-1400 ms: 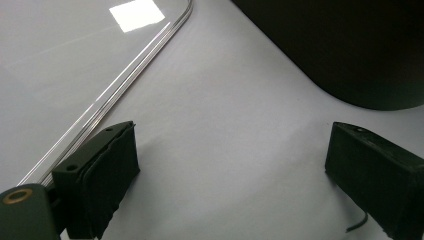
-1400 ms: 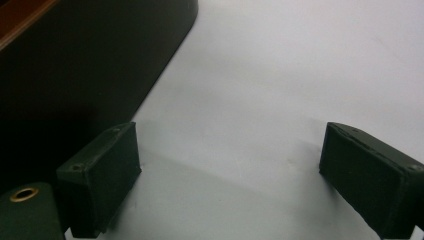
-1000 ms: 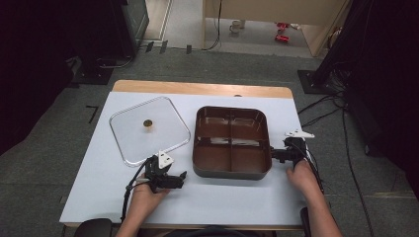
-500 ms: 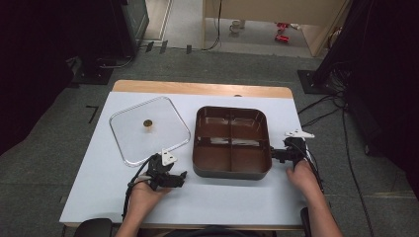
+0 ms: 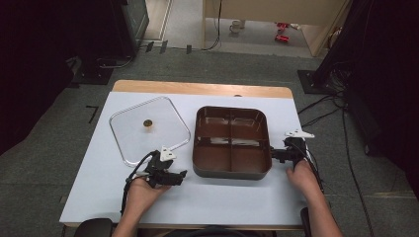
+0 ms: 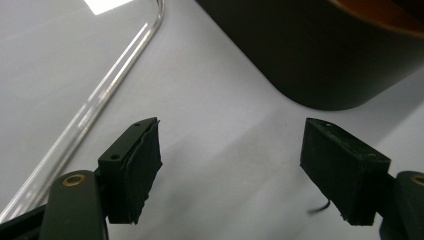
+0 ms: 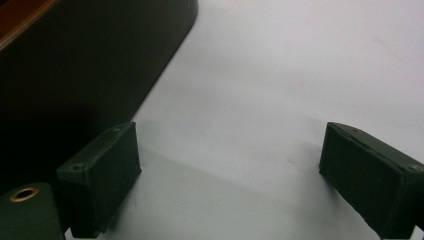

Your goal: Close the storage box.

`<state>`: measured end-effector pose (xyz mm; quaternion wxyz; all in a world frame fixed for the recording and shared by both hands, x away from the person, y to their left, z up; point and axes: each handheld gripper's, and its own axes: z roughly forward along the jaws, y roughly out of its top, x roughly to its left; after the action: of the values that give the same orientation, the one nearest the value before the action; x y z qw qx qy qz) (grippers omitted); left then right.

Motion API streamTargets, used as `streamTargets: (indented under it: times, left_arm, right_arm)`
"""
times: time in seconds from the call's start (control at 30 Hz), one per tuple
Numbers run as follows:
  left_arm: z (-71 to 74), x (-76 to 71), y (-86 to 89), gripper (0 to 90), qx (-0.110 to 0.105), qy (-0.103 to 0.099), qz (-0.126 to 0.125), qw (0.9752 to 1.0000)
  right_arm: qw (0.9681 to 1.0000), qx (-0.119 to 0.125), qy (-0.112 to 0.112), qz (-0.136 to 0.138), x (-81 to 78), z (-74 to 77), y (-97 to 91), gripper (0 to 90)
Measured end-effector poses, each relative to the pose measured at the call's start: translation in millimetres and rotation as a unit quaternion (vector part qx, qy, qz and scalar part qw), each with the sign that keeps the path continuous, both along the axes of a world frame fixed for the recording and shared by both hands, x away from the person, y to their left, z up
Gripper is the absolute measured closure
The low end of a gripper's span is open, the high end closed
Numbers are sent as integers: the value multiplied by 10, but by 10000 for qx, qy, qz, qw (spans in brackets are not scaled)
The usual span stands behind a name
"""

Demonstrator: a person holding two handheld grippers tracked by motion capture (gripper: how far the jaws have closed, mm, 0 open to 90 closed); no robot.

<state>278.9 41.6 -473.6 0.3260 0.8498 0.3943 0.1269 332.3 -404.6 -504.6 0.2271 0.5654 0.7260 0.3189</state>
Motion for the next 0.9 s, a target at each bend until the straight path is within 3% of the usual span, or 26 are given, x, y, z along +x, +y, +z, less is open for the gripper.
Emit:
streamTargets:
  times: [0.47,0.9]
  left_arm:
    - [133,112,0,259,-63,50,-55,10000]
    - [213,308,122,301,-100,-31,25,9999]
  right_arm:
    - [10000,1,2,-1,0,0,0,87]
    - [10000,1,0,-2,0,0,0,87]
